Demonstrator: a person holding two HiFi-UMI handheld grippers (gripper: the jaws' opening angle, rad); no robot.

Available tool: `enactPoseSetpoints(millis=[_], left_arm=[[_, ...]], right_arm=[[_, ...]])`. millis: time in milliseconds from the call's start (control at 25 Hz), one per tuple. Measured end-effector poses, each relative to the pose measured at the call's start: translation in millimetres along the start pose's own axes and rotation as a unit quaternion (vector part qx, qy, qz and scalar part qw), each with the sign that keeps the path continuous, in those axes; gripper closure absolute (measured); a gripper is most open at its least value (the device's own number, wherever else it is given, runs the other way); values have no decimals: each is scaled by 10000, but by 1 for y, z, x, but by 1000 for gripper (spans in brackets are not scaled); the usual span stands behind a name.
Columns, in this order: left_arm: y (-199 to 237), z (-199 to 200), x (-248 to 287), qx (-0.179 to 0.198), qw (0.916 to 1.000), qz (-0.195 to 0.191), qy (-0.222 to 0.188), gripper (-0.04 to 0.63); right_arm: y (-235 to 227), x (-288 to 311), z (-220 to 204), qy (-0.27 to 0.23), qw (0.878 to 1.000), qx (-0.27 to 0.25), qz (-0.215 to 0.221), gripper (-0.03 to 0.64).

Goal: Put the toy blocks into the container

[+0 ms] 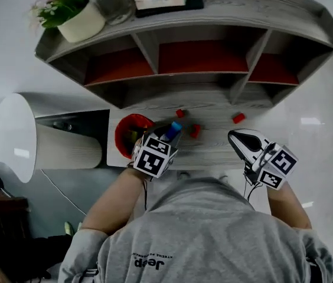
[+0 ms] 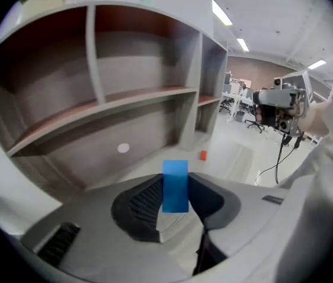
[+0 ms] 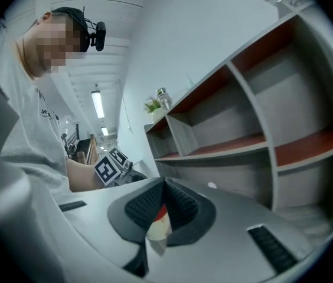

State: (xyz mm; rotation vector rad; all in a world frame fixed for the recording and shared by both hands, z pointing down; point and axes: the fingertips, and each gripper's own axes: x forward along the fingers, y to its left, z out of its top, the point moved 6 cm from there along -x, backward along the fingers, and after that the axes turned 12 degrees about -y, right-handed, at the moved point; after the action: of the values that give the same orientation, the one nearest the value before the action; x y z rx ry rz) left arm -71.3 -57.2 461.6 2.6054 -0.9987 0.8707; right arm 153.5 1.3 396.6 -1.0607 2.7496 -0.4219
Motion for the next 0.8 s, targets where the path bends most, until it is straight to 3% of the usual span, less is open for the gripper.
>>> enactPoseSetpoints(millis=[160,320,640,800], left_arm=[[67,-26,-61,0,9993,365,22,445],[105,-56,-91,-94,9990,400,169,445],[125,-71,-101,-57,9997,215,65,445],[126,-68,-99,-136,9998,158,-44,341]], right_arm=[[41,81,0,-73,9991,-156,385,604],[73,131,-3,-17,9980,-268,574,604],[97,157,-9,142,9978,-391,523,604],[98,153,-7,162,9980,-421,443,604]])
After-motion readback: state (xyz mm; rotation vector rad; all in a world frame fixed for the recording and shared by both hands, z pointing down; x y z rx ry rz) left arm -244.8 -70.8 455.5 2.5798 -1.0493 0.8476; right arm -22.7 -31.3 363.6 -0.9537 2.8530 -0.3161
